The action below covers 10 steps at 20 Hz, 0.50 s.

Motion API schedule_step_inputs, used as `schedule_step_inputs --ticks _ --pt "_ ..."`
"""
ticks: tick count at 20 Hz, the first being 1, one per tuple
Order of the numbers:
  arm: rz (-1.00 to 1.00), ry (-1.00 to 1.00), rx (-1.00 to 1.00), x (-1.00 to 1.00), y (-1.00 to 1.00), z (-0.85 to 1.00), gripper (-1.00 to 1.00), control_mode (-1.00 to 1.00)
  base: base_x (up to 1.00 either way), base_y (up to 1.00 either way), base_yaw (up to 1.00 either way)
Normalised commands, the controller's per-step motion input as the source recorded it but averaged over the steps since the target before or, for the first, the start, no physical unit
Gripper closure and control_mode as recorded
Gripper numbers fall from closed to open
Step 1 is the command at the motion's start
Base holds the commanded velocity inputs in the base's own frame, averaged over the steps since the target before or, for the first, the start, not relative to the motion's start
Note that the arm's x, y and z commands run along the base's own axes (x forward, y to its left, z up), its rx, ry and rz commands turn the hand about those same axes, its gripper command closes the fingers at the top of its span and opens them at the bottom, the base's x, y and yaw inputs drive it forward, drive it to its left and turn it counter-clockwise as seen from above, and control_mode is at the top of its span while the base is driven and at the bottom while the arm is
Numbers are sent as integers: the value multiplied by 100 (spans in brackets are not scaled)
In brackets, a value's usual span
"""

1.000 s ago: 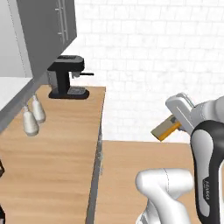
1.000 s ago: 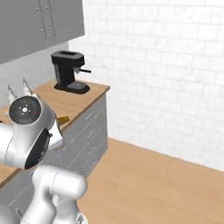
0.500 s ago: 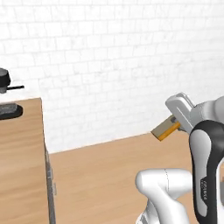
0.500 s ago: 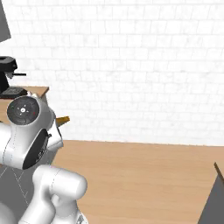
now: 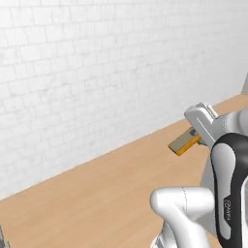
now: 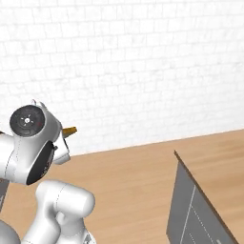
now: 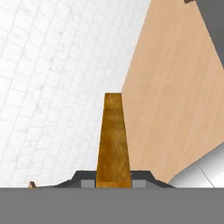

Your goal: Start the toaster. Once the lever pops up, take the bread to the plate on the dining counter.

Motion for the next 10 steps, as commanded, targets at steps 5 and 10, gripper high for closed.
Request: schedule_step_inputs --ticks 5,10 --pt "0 0 0 0 0 0 100 100 20 18 -27" --pt "0 0 0 0 0 0 100 100 49 15 -27"
